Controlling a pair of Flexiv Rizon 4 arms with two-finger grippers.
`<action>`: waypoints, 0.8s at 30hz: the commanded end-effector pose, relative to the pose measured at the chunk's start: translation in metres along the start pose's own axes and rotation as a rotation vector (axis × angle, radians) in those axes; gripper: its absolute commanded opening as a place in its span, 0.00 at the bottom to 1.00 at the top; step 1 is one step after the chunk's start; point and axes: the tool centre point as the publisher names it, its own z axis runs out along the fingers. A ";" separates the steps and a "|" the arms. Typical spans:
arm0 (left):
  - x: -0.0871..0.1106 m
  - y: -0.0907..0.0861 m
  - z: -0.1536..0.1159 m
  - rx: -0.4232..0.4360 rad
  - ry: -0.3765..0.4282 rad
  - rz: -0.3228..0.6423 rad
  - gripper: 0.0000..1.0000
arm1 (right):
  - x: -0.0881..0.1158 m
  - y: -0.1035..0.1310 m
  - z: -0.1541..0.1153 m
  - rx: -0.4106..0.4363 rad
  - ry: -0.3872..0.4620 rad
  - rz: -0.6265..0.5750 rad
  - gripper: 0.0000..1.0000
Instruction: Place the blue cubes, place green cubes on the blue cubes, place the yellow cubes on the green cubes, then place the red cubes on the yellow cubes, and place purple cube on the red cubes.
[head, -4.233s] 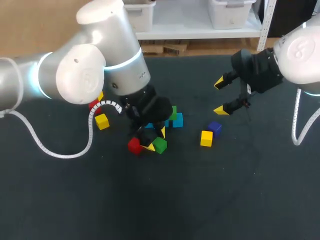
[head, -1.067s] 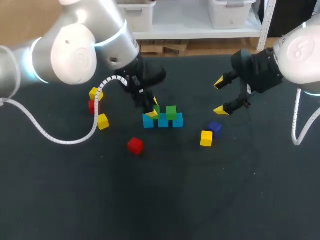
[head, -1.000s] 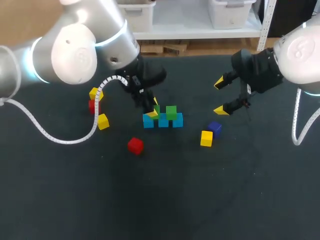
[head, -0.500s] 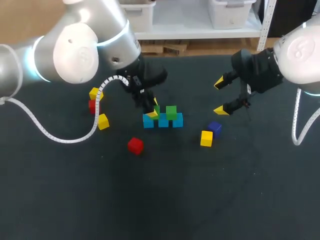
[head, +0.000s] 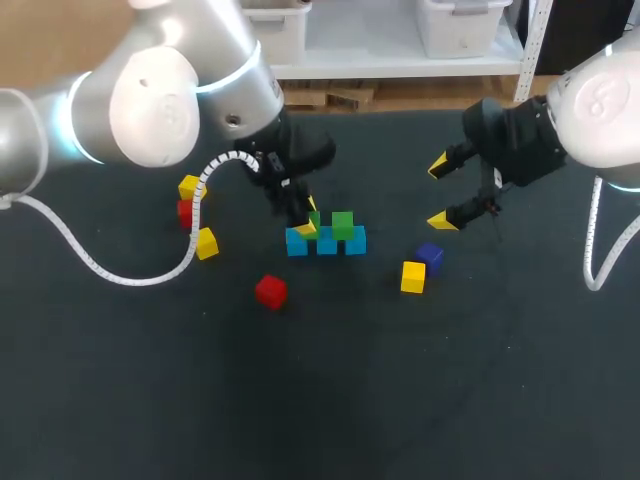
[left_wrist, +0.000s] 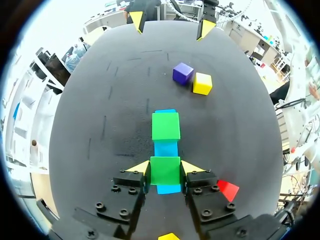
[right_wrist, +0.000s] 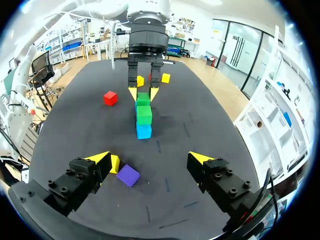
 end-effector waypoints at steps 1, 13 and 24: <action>-0.001 0.002 0.001 0.005 0.006 0.002 0.00 | 0.001 0.000 0.000 -0.001 -0.004 -0.001 1.00; 0.002 0.003 0.001 0.006 0.010 -0.001 0.09 | 0.001 0.000 0.000 -0.001 -0.004 -0.001 1.00; 0.002 0.004 0.002 0.009 0.009 -0.001 0.24 | 0.001 0.000 0.000 -0.001 -0.004 -0.001 1.00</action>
